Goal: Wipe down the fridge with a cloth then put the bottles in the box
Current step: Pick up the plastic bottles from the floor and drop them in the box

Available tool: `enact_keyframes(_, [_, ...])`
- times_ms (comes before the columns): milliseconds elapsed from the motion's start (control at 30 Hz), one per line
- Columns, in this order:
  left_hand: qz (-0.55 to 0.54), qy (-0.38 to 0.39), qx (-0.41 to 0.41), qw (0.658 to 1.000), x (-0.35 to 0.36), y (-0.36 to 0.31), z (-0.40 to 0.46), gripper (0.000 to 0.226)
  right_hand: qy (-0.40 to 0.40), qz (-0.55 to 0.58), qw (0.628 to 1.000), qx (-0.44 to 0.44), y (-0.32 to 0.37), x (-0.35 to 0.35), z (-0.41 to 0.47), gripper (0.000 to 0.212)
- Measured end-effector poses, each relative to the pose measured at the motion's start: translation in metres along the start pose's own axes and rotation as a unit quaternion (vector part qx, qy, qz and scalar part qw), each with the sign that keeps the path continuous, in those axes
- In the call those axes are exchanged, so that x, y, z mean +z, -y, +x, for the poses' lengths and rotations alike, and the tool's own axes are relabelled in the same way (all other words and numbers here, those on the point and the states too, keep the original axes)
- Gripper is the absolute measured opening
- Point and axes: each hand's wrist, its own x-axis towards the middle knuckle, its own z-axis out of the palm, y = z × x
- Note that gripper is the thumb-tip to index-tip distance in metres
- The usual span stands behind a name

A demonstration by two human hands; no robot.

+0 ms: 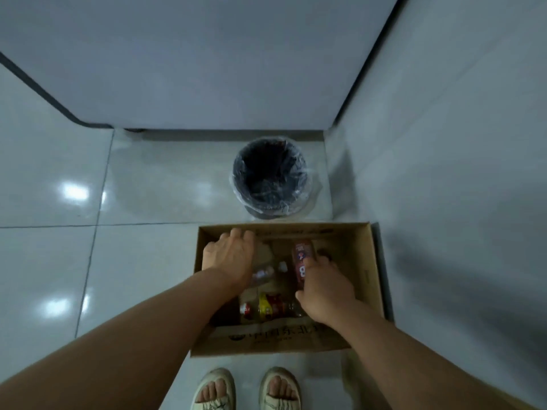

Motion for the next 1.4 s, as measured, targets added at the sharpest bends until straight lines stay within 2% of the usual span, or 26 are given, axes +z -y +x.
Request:
enact_keyframes(200, [-0.007,-0.028,-0.007,1.0,-0.122,0.029,-0.086,0.038,-0.042,-0.051,0.996,-0.063,0.063,-0.109,-0.086,0.059])
enact_keyframes(367, [-0.005,-0.048,-0.012,0.999,-0.206,0.056,-0.171,0.045,-0.09,-0.085,0.986,-0.116,0.116,-0.184,-0.164,0.055])
enact_keyframes(633, [-0.016,-0.101,-0.073,0.992,-0.31,0.09,-0.288,0.045,-0.09,-0.126,0.97,-0.188,0.185,-0.26,-0.257,0.059])
enact_keyframes(1033, [-0.033,-0.185,-0.157,0.97,-0.383,0.146,-0.444,0.052,-0.111,-0.182,0.942,-0.258,0.287,-0.329,-0.37,0.051])
enact_keyframes(1133, [-0.041,-0.204,-0.183,0.961,-0.395,0.181,-0.475,0.049,-0.136,-0.197,0.931,-0.277,0.331,-0.334,-0.392,0.05])
enact_keyframes(1400, [-0.055,-0.239,-0.223,0.943,-0.41,0.317,-0.559,0.045,-0.166,-0.214,0.906,-0.325,0.484,-0.322,-0.444,0.063])
